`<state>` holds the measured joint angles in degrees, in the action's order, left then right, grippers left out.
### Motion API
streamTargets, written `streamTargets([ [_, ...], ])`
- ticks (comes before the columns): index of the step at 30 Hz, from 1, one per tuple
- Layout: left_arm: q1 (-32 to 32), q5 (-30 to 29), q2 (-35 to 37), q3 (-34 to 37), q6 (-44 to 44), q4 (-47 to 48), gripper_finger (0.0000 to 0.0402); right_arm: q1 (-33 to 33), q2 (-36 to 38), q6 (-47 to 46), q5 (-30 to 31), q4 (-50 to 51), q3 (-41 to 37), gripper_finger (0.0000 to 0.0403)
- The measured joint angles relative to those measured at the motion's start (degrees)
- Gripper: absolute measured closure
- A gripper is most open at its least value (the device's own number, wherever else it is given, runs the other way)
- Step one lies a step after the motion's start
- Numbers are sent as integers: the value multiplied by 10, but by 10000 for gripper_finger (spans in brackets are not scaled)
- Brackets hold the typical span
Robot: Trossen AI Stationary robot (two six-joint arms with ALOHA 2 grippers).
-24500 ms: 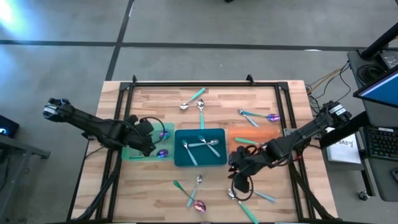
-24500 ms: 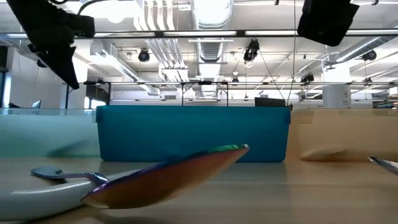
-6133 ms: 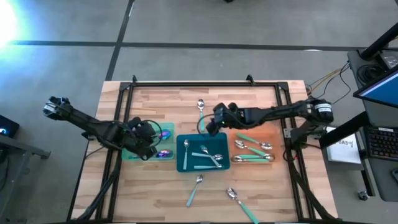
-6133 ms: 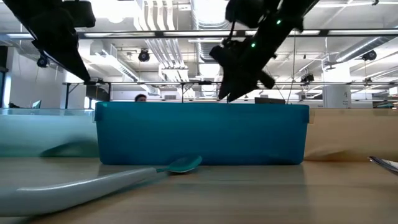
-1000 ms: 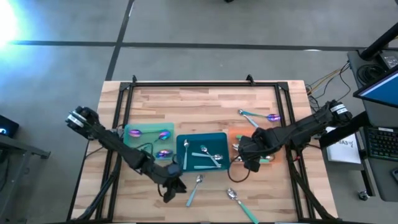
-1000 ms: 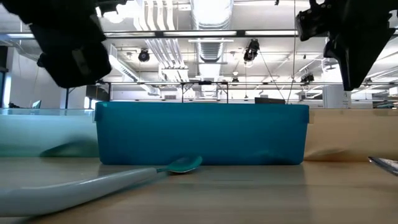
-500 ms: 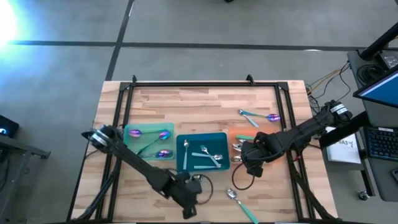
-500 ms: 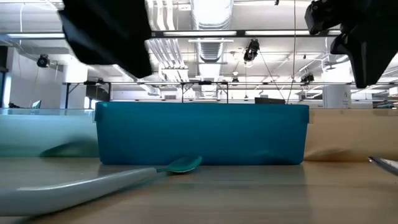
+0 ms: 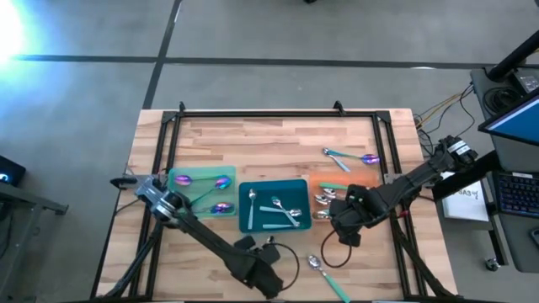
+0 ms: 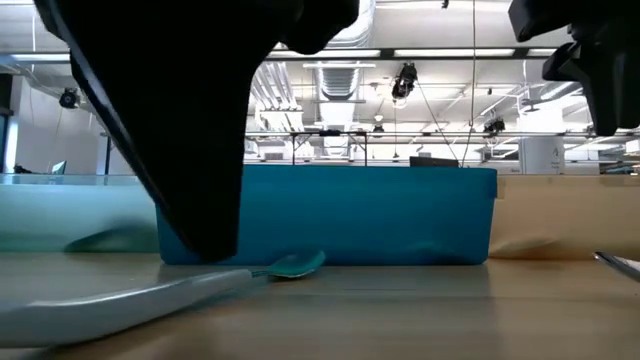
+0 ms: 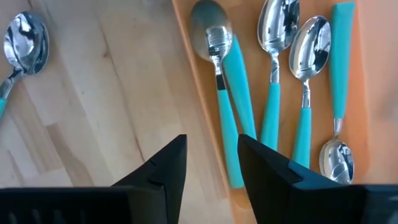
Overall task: Sort silverware by color (type)
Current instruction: Put the blue spoon into the blue bin
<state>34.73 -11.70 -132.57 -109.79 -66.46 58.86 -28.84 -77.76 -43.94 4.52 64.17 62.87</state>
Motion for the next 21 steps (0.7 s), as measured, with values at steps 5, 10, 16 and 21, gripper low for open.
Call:
streamTargets([
  [5, 3, 3, -24, -28, -17, 44, 287, -7, 0, 0, 0, -2, 0, 270],
  [10, 7, 3, -24, -23, -40, 72, 287, -7, 0, 0, 1, -5, 0, 266],
  [16, 8, 27, -24, -10, -56, 64, 287, -7, 0, 0, 2, -7, 0, 272],
  [21, 7, 48, -20, 17, -63, 24, 287, -7, 0, 0, 2, -16, 0, 272],
])
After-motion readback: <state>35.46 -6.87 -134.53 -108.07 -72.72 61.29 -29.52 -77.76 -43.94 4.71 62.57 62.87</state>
